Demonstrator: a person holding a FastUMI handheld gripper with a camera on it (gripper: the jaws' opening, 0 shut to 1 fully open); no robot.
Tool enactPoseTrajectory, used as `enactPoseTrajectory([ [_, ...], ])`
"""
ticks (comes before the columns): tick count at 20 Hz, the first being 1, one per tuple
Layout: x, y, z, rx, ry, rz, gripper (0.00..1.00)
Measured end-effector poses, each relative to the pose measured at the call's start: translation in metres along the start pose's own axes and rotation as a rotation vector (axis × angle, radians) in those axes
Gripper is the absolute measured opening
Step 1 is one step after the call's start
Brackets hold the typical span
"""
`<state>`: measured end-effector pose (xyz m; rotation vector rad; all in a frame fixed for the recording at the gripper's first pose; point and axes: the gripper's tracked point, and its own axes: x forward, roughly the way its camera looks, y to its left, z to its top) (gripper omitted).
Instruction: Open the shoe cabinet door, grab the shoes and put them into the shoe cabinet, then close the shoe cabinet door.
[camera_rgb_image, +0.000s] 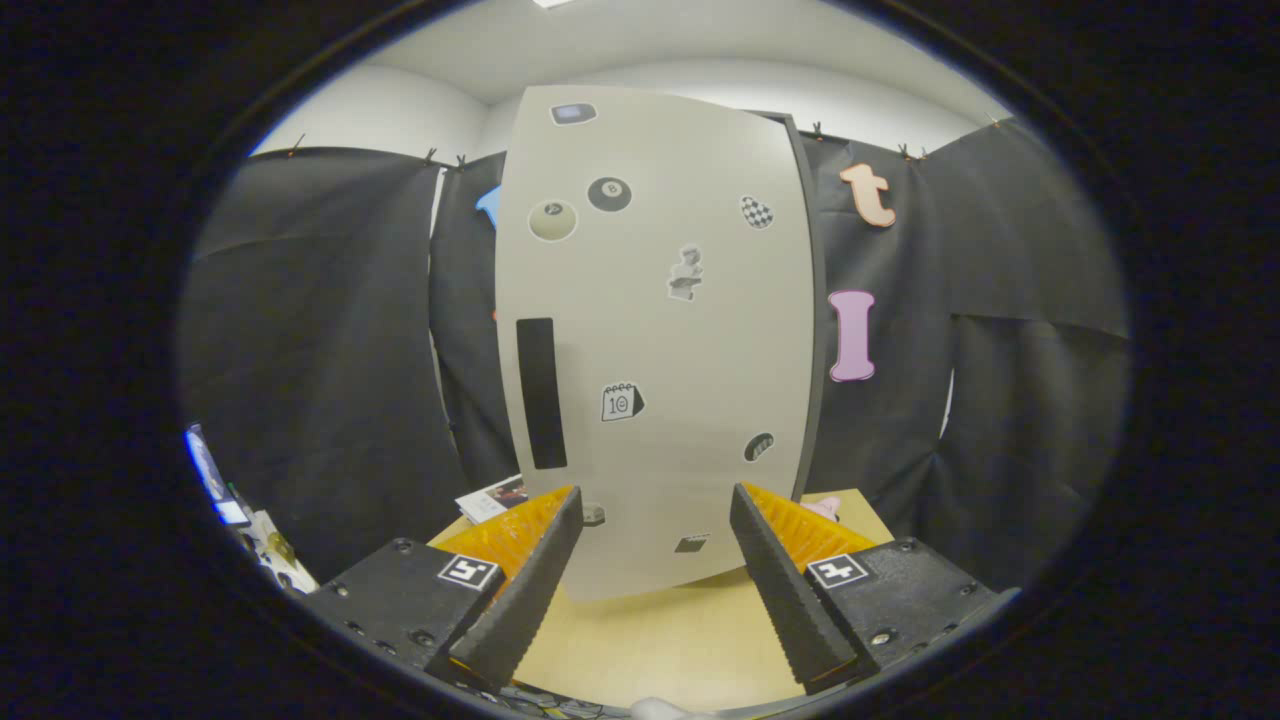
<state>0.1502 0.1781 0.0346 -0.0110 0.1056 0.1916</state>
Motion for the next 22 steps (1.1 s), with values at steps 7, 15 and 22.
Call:
enactPoseTrajectory([
  [7,-0.051,-0.02,-0.001,-0.019,-0.062,-0.089,0.97],
  [15,-0.081,-0.02,-0.01,-0.02,-0.067,-0.097,0.97],
  [22,-0.082,-0.023,0.0,-0.02,-0.089,-0.105,0.97],
])
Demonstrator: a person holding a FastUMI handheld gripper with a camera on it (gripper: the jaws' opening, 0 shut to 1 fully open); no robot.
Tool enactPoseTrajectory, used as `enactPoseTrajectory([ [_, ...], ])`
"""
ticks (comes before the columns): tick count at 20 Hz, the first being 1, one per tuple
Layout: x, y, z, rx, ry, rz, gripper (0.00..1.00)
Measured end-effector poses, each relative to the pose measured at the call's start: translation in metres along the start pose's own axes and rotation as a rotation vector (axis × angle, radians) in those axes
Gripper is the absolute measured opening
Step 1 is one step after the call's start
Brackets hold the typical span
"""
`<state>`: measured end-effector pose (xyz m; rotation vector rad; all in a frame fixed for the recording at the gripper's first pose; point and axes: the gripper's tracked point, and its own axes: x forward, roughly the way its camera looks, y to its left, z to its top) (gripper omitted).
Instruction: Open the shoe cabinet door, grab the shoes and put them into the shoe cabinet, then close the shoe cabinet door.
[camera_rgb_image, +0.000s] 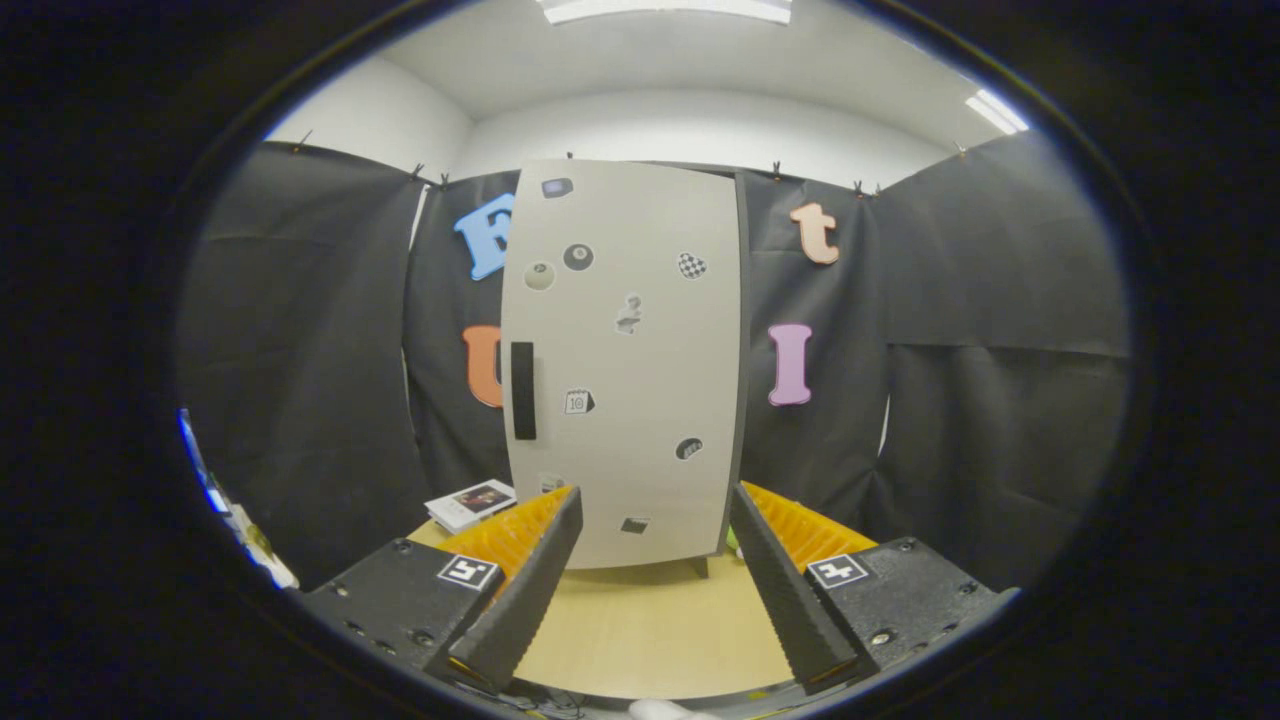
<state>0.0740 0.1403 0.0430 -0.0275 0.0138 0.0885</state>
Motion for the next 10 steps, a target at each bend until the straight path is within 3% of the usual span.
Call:
enactPoseTrajectory([
  [10,0.0009,-0.0032,0.0015,-0.005,-0.006,-0.021,0.97],
])
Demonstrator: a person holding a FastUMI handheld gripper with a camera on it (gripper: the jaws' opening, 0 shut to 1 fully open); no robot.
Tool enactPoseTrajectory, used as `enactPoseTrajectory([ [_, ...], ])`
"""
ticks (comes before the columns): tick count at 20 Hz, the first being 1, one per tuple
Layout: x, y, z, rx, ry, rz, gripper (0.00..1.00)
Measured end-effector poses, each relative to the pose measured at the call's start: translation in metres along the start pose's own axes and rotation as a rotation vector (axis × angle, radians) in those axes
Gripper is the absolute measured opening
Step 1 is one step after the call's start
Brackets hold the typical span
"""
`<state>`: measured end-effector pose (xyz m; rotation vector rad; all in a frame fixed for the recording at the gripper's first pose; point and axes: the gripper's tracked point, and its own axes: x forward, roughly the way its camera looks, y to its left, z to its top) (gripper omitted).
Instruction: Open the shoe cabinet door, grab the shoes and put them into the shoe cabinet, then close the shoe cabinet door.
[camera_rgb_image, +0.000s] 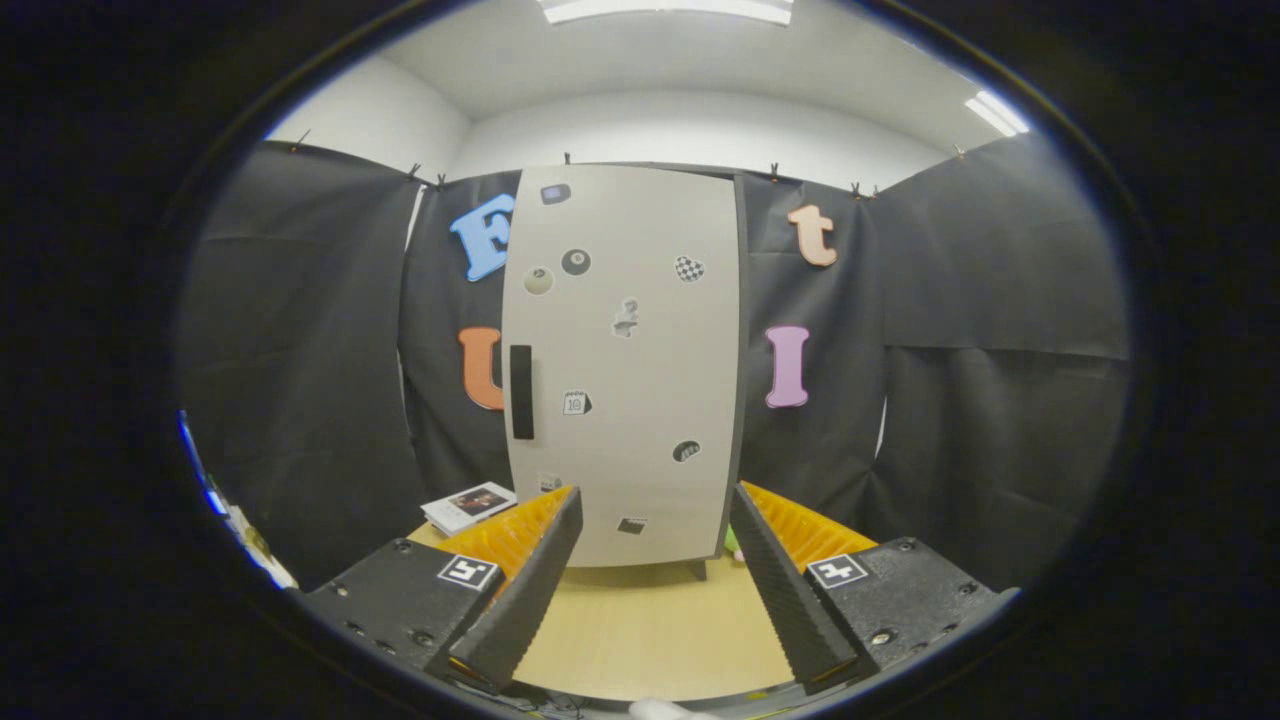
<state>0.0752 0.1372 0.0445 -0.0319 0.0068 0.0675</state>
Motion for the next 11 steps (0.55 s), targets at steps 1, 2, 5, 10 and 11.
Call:
enactPoseTrajectory([
  [1,0.0002,-0.0016,0.0015,0.002,-0.002,-0.006,0.97],
  [2,0.0016,-0.0019,0.0019,0.005,-0.004,-0.009,0.98],
  [5,0.0022,-0.0047,0.002,0.005,-0.005,-0.019,0.97],
  [10,0.0047,-0.0053,-0.0001,0.01,0.0,-0.02,0.97],
  [11,0.0056,-0.0052,-0.0007,0.011,0.004,-0.019,0.97],
])
